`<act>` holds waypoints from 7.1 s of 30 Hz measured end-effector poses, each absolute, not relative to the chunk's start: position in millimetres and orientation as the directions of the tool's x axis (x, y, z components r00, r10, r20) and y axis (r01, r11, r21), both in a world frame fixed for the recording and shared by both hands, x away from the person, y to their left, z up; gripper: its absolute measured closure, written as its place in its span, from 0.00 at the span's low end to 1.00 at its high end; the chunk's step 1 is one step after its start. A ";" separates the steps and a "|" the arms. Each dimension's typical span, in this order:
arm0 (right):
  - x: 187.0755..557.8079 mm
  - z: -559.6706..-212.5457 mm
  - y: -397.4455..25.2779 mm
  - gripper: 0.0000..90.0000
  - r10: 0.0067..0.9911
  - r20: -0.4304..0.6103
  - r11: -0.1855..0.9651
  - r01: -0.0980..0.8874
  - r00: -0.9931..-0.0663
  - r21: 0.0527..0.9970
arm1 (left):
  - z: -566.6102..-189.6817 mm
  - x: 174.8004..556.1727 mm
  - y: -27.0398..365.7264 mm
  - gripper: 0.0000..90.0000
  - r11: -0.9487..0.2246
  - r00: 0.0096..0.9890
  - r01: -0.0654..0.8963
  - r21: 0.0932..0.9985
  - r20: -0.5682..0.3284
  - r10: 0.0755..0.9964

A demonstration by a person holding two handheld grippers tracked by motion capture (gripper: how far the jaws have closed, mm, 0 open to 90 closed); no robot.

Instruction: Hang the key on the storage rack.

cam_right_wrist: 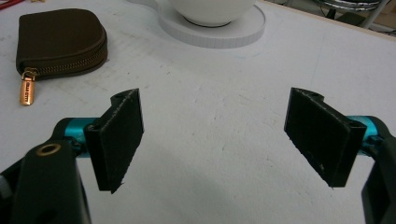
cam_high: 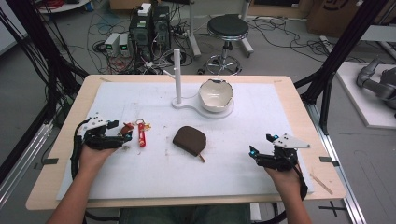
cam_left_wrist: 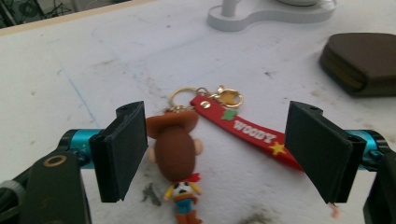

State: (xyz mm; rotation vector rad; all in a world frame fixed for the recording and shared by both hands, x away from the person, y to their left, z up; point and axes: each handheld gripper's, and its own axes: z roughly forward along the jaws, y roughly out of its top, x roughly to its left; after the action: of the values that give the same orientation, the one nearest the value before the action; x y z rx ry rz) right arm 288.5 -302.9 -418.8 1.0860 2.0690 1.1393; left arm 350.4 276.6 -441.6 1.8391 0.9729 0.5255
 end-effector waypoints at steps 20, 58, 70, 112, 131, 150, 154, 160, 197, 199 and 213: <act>288.5 -421.9 -297.8 0.22 0.828 -0.092 0.356 0.391 -0.552 0.849 | -458.0 375.3 268.6 0.28 -0.339 0.541 0.511 0.790 0.011 0.841; 286.1 -423.2 -296.2 0.22 0.824 -0.090 0.364 0.400 -0.559 0.841 | -435.4 367.9 271.6 0.63 -0.345 0.595 0.433 0.833 0.023 0.803; 285.5 -422.5 -294.2 0.22 0.823 -0.089 0.363 0.398 -0.562 0.843 | -386.8 349.0 255.9 0.63 -0.323 0.654 0.288 0.901 0.061 0.754; 289.9 -421.7 -296.2 0.22 0.820 -0.077 0.350 0.391 -0.567 0.851 | -300.2 384.3 185.9 0.63 -0.252 0.858 0.186 0.950 -0.032 0.512; 290.5 -422.6 -295.6 0.22 0.819 -0.068 0.346 0.396 -0.569 0.851 | -270.5 417.6 169.2 0.63 -0.273 0.849 0.168 0.947 0.001 0.529; 291.7 -423.9 -295.9 0.22 0.821 -0.065 0.344 0.400 -0.567 0.849 | -266.0 446.9 159.9 0.63 -0.275 0.810 0.196 0.941 0.003 0.587; 291.8 -424.0 -295.5 0.22 0.821 -0.064 0.345 0.403 -0.567 0.848 | -263.7 454.3 158.4 0.63 -0.283 0.795 0.204 0.937 0.010 0.607; 291.5 -423.7 -296.8 0.22 0.823 -0.060 0.339 0.404 -0.565 0.850 | -264.5 465.7 155.7 0.63 -0.289 0.777 0.226 0.930 0.007 0.630; 289.0 -421.7 -297.0 0.22 0.822 -0.063 0.337 0.395 -0.565 0.855 | -296.5 454.1 182.0 0.46 -0.204 0.765 0.273 0.940 -0.083 0.638; 288.6 -421.5 -296.9 0.22 0.823 -0.063 0.335 0.394 -0.564 0.856 | -298.9 448.5 185.6 0.46 -0.205 0.777 0.270 0.941 -0.087 0.623; 286.7 -420.0 -297.5 0.22 0.824 -0.062 0.332 0.392 -0.563 0.858 | -323.9 405.0 191.0 0.41 -0.239 0.846 0.275 0.931 -0.116 0.521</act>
State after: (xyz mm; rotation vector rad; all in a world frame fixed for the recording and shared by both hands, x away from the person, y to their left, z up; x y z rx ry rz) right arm 286.7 -297.5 -420.0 1.0655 2.1060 1.1529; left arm 405.0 191.0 -323.9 1.8360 0.6016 0.2575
